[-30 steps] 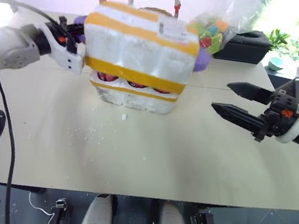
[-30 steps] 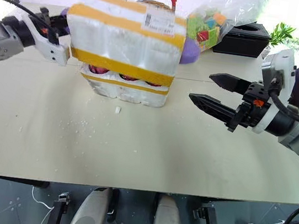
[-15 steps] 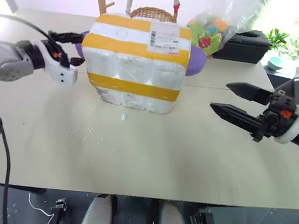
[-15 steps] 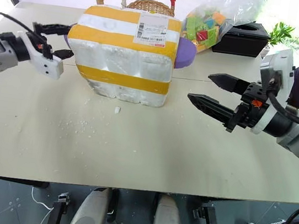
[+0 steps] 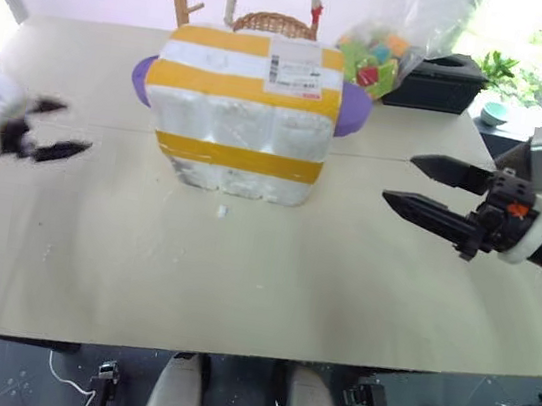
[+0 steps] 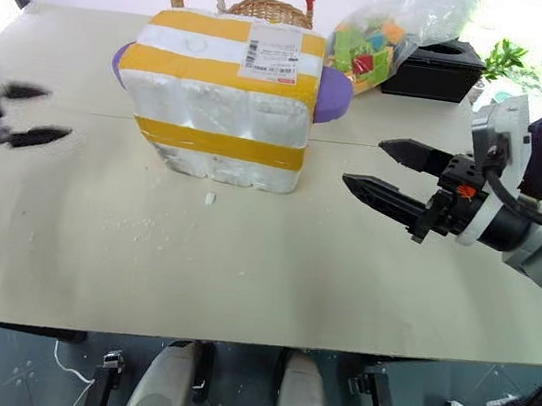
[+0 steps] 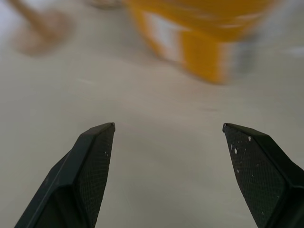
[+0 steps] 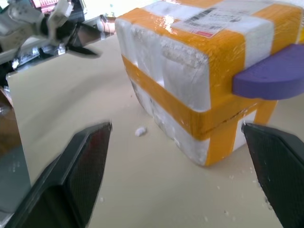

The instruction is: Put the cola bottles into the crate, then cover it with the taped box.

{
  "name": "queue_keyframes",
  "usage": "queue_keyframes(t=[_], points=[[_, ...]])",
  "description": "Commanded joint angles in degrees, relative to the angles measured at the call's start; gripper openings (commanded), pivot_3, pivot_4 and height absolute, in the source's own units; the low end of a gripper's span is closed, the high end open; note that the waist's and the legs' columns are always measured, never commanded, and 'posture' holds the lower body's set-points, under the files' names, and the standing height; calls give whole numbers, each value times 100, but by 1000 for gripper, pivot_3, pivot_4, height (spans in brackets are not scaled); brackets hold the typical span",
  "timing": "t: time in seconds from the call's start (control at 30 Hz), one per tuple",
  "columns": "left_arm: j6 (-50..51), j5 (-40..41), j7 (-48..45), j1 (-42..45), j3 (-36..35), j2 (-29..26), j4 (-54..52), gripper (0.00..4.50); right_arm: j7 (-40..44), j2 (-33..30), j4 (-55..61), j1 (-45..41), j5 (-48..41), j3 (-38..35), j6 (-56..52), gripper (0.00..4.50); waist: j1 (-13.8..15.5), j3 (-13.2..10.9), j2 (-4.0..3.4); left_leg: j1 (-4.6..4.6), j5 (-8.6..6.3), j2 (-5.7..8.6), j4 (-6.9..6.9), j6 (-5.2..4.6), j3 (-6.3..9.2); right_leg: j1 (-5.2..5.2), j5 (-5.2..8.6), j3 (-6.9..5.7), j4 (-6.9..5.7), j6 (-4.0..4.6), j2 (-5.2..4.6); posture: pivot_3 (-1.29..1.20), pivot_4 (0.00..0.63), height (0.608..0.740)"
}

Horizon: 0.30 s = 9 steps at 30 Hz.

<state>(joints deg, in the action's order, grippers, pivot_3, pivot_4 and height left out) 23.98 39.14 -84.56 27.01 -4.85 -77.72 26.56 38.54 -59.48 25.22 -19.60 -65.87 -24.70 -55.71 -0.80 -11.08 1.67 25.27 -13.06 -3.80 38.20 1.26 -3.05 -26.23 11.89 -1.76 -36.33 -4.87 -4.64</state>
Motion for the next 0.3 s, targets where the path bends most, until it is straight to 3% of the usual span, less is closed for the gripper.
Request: queue_keyframes(t=[0.03,0.17,0.3], points=[[1013,466,-510,-204,-667,-393,-570,3795,433,-139,-199,-87,289,-11,276,4500,33,10,-22,-3,0,0,1,0,1,1,0,-2,-1,1,1,0,150,740],[982,95,-628,-273,-874,-518,-371,3795,772,-198,-538,-279,625,185,420,4500,36,8,-66,-106,-3,0,-23,2,-2,94,40,-7,21,36,0,0,150,740],[854,-152,-464,173,-929,-446,-223,3795,991,-207,-731,-465,803,309,454,4500,13,8,-66,-100,-3,-3,-26,2,-2,87,34,-9,20,51,2,0,150,740]])
